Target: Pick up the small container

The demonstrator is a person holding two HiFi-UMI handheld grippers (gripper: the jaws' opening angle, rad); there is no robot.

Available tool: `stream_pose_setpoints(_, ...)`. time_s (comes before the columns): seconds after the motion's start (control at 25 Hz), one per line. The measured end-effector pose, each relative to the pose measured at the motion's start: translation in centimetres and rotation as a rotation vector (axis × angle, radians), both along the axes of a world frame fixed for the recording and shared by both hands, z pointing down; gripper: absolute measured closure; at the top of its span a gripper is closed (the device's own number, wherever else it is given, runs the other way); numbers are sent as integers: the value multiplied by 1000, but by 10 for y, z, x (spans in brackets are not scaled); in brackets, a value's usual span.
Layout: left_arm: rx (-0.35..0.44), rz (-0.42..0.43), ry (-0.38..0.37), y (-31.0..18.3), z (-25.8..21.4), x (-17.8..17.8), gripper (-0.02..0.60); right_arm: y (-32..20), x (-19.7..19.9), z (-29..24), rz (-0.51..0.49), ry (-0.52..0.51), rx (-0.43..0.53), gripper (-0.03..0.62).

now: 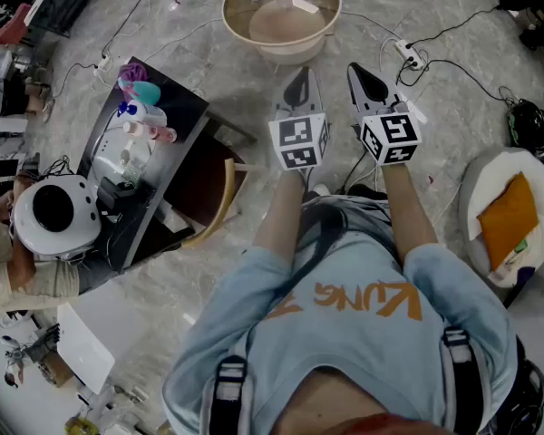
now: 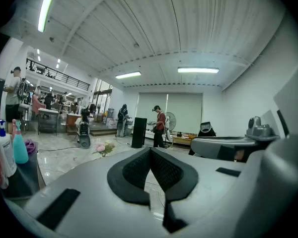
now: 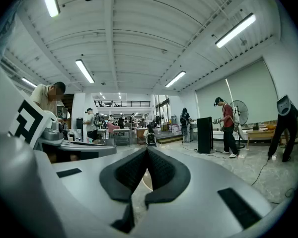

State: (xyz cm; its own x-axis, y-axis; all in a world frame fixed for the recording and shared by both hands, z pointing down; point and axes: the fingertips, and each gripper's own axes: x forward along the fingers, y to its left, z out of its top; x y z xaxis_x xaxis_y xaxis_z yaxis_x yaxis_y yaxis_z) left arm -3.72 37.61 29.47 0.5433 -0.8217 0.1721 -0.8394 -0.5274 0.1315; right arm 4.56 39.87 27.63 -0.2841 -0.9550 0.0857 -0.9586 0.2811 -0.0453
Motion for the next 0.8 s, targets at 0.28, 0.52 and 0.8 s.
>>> stream_pose_setpoints(0.28, 7, 10, -17, -8, 3, -1, 558, -8, -9, 4, -25, 9, -6, 582)
stream_pose_setpoints(0.52, -2, 29, -16, -10, 5, 0, 558, -10, -7, 7, 2, -43, -28, 582)
stream_pose_setpoints(0.8, -24, 43, 6, -10, 10, 0, 558, -2, 3, 10, 42, -22, -43, 582)
